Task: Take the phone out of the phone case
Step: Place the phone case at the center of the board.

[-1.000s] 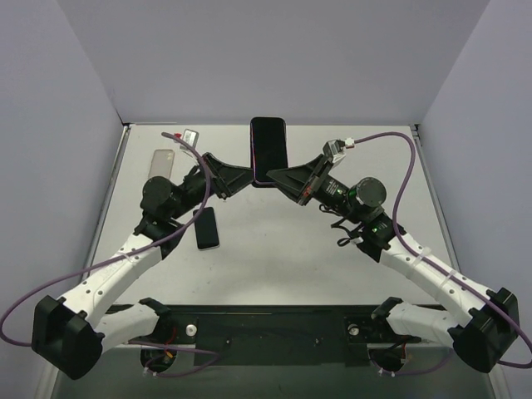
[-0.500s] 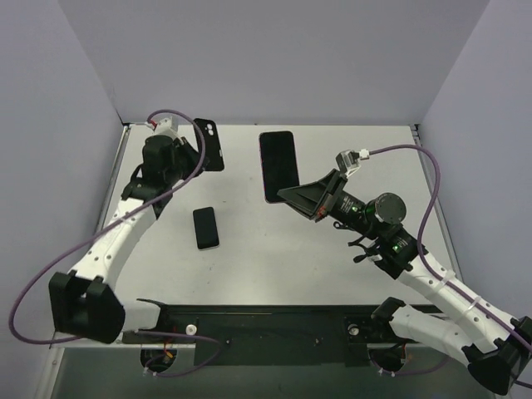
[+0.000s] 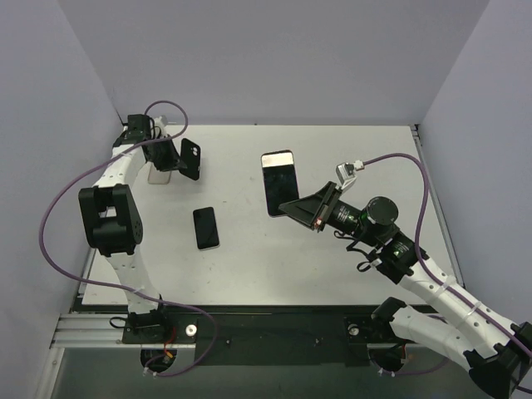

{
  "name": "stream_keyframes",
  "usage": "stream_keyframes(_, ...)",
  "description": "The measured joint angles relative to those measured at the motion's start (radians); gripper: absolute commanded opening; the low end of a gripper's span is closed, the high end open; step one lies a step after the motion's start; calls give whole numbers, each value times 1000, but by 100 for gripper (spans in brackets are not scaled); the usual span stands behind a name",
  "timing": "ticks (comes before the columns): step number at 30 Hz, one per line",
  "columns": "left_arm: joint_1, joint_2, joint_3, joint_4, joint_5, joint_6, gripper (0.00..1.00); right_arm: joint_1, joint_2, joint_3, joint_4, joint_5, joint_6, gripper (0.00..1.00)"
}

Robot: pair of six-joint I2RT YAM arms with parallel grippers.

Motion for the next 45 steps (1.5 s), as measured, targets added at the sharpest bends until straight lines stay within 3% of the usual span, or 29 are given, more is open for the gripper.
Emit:
stream_keyframes(13,116,213,116,-41,140,-23,0,-5,51,-54,19,0,-8,0)
stream_keyframes(27,129,314,210,-59,168,-47,0,-5,89,-79,68,1,17,0)
stream_keyframes(34,118,370,276,-106,109,-47,0,2,101,-104,87,11,19,0)
stream_keyframes(42,108,374,294,-124,60,-56,25,24,108,-121,95,32,19,0)
stream_keyframes(45,106,374,294,-124,41,-72,40,37,125,-124,100,39,17,0)
